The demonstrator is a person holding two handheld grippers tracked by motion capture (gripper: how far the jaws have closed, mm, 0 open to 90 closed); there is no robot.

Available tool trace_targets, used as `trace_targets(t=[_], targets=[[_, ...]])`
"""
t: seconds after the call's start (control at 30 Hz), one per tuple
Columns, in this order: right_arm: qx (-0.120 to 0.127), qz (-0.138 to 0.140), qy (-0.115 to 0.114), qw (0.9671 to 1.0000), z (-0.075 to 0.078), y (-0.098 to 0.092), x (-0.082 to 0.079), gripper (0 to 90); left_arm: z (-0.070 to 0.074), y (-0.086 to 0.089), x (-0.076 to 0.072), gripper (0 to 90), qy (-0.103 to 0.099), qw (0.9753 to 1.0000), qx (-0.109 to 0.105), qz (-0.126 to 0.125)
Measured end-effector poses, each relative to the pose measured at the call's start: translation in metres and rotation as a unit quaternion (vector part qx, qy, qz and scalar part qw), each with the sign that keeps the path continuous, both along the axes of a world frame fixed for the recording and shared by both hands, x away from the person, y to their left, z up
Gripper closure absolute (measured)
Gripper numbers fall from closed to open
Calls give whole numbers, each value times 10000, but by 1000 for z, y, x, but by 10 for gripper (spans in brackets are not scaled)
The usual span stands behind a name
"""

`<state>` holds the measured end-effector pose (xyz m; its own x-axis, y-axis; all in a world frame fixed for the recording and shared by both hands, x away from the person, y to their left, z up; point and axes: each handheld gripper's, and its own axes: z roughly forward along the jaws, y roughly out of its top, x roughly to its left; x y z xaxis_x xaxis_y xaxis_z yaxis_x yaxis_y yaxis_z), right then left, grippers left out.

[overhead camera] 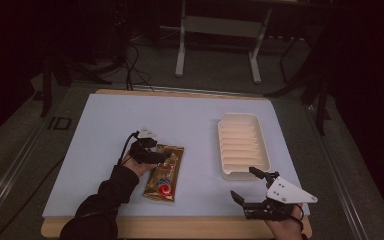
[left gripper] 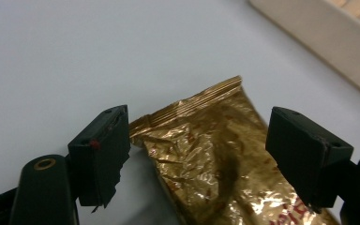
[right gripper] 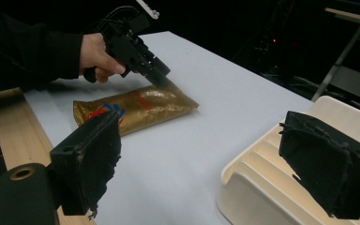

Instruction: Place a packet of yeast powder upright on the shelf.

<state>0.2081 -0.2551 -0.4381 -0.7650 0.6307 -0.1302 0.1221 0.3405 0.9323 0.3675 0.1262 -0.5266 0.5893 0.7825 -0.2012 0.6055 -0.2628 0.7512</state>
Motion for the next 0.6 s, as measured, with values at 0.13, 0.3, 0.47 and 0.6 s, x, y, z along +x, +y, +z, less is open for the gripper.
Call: trace_targets(t=[0.13,0.3,0.47,0.6], targets=[[-20,7,1,10000,-1,0,1,128,-2,0,1,240,-68,9999,67,124],[-27,19,45,10000,-2,1,1,128,-5,4,5,240,156,9997,-78,183],[-52,16,55,10000,-2,2,1,128,-14,4,8,240,338,9993,-36,161],[-59,-6,76,10000,-3,1,2,129,-20,5,9,240,491,9986,-181,116]])
